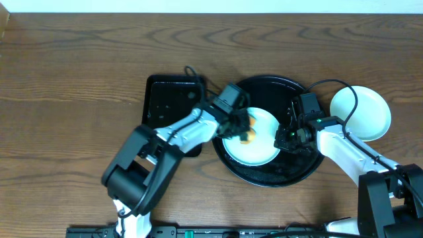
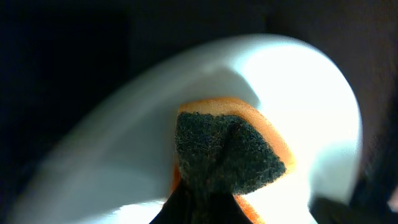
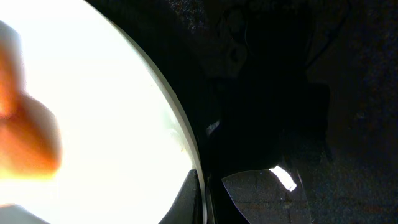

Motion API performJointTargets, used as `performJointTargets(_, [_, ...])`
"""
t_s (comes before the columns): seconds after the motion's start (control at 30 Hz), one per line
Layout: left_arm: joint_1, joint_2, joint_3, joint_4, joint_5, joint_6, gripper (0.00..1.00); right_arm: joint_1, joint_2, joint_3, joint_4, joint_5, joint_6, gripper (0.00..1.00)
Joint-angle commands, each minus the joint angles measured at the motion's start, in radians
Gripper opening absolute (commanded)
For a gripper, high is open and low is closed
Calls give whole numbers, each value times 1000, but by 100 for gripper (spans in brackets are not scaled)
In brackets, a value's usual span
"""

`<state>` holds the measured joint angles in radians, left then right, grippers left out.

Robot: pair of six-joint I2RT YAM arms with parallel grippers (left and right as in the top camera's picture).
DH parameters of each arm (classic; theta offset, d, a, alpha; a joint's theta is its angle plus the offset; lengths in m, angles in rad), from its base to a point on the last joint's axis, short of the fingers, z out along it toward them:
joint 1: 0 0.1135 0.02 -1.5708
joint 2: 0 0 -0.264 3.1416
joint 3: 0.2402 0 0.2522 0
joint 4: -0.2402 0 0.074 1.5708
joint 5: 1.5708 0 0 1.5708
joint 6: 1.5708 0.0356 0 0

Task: Clean dirty plates on tray and stack at the side
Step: 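Wipe the sauce on the plate with the sponge in the left gripper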

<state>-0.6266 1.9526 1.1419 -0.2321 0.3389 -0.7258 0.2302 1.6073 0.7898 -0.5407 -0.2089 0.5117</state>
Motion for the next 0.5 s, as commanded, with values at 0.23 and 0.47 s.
performJointTargets(0.23, [112,-21,3,-61,-264,203,8,7,3,-8,-20,25,-5,1])
performJointTargets(0.47, [109,-204,3,-167,-488,240,8,6,3,-8,-19,25,-5,1])
